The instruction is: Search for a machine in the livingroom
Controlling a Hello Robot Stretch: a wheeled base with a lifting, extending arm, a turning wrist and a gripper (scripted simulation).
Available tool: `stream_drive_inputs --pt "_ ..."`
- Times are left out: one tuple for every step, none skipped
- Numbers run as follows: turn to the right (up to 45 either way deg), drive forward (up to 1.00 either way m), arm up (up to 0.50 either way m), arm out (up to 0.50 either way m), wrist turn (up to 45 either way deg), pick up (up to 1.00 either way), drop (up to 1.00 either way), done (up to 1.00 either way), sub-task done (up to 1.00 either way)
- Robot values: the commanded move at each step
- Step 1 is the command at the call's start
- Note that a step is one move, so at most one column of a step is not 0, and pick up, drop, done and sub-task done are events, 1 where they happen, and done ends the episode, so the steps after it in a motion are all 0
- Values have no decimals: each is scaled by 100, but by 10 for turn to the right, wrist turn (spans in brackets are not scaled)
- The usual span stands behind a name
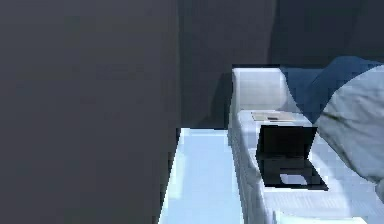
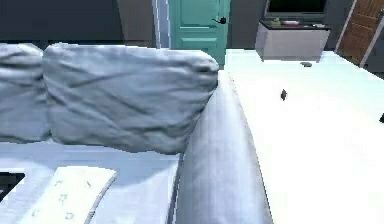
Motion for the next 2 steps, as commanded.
stream_drive_inputs --pt "0 5 0 0 0 0 0 0 0" --pt "300 0 0 0 0 0 0 0 0"
